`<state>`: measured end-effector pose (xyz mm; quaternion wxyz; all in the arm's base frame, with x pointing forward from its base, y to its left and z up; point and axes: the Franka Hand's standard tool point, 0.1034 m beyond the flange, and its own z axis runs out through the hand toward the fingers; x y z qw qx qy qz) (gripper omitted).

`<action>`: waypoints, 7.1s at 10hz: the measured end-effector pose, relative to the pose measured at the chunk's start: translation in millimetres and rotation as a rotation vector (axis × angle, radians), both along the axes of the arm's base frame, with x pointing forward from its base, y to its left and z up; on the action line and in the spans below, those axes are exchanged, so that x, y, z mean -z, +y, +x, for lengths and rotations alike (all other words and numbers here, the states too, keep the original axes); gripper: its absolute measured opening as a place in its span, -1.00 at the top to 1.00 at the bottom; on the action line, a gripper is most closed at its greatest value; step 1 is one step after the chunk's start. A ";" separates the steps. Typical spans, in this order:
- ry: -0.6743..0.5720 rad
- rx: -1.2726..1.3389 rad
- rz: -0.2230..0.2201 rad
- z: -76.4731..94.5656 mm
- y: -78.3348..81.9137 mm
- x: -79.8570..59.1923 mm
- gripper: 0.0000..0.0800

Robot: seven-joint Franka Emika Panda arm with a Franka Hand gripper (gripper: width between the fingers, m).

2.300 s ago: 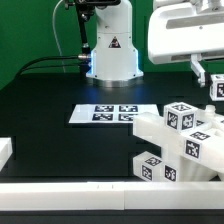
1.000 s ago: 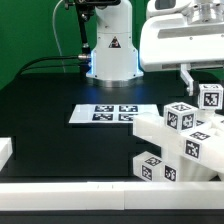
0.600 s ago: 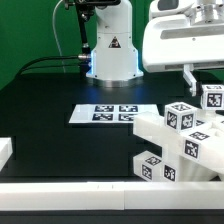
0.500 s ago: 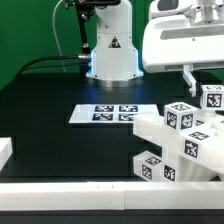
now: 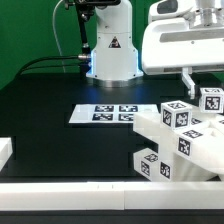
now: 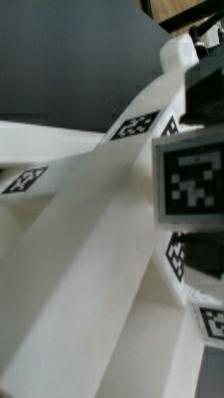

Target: Assemble chair

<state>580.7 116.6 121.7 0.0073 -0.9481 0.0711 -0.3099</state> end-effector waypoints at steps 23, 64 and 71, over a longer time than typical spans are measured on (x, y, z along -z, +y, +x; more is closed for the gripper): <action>0.576 0.139 0.178 22.4 -13.7 0.1 -0.62; 0.549 0.019 0.029 24.0 -7.6 -2.6 -0.62; 0.537 0.306 0.139 24.4 -7.6 -2.8 0.29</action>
Offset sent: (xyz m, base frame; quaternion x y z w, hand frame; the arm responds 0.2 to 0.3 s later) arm 0.0000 0.0000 0.0000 0.0000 0.0000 0.0000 1.0000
